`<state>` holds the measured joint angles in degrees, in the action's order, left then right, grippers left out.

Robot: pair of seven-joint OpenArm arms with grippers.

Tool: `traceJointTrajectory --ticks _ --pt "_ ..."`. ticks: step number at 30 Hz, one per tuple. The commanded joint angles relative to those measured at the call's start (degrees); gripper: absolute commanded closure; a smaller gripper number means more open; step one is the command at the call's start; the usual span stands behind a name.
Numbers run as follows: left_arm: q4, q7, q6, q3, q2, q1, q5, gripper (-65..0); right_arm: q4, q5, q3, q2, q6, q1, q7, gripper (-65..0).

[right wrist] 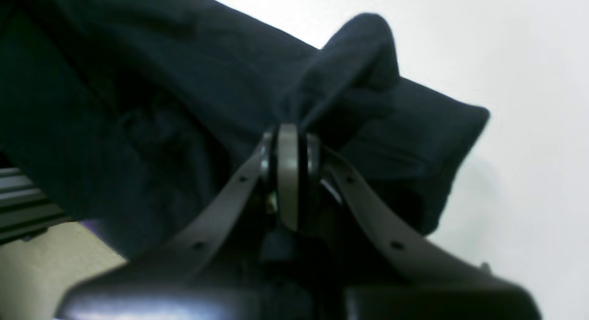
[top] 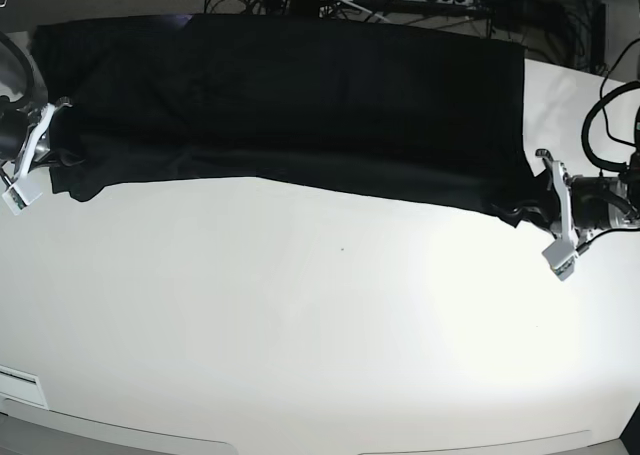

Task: Fold the T-shirt properly
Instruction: 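Lift the hem and fold it toward the collar with both grippers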

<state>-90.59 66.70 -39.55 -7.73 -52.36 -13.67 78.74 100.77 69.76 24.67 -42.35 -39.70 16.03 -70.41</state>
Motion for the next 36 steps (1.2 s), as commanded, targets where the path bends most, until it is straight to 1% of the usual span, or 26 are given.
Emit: traceJointTrajectory --ticks 1,4,6,9,14,18,21,25,29,30,31,33,34,35,36 --pt "-0.7 -0.1 -0.4 0.7 -1.8 -1.1 2.4 0.0 0.9 2.3 0.9 -2.2 -0.3 -0.6 -0.2 0.0" --pt "-0.7 3.1 -0.4 0.7 -2.4 -1.1 6.3 0.0 1.9 7.4 0.9 -3.6 -0.3 -0.6 -4.4 0.0" --pt "-0.8 5.8 -0.4 0.7 -2.1 -1.1 6.3 0.0 3.3 9.6 0.9 -3.5 -0.3 -0.6 -6.7 0.0" --pt "-0.9 6.9 -0.4 0.7 -1.6 -0.9 6.3 0.0 4.4 11.3 0.9 -3.3 0.5 -0.6 -7.9 0.0" --pt "-1.8 7.2 -0.4 0.7 -1.6 1.4 6.3 0.0 4.4 10.0 0.9 -2.9 0.5 -0.3 -7.9 0.0" --pt "-5.7 9.7 -0.4 0.7 -1.7 5.1 6.3 0.0 4.4 6.7 0.9 -2.4 0.5 -0.3 -7.9 0.0" --pt "-8.6 10.4 -0.4 0.7 -2.3 7.3 6.3 0.0 4.4 6.3 0.9 -2.4 1.2 -0.3 -7.9 0.0" --pt "-9.9 10.5 -0.4 0.7 -2.9 8.6 6.3 0.0 4.4 6.2 0.9 -2.4 1.2 -0.3 -7.9 0.0" --pt "-9.7 10.4 -0.4 0.7 -2.9 8.7 6.3 0.0 4.3 6.2 0.9 -1.9 0.8 -0.1 -7.9 0.0" --pt "-9.7 10.3 -0.4 0.7 -2.9 8.8 6.3 0.0 4.3 5.3 0.9 -1.6 0.5 0.1 -7.9 0.0" --pt "-9.7 10.3 -0.4 0.7 -2.9 9.0 6.3 -3.4 4.3 3.6 0.9 -1.2 0.2 0.4 -7.7 -7.5" --pt "-9.7 10.3 -0.4 0.7 -3.3 10.4 6.3 -22.6 4.3 2.2 0.9 -1.3 0.3 1.6 -7.2 -30.3" --pt "-9.7 10.3 -0.4 0.7 -3.4 11.2 6.3 -31.2 4.3 2.5 0.9 -1.6 0.3 1.8 -7.3 -39.0" --pt "-9.7 10.3 -0.4 0.7 -3.6 12.1 6.3 -36.5 4.3 3.3 0.9 -2.0 0.2 1.9 -7.4 -43.9" --pt "-9.7 10.3 -0.4 0.7 -3.8 12.8 6.3 -37.3 4.3 4.5 0.9 -2.5 -0.3 1.9 -7.5 -44.9"
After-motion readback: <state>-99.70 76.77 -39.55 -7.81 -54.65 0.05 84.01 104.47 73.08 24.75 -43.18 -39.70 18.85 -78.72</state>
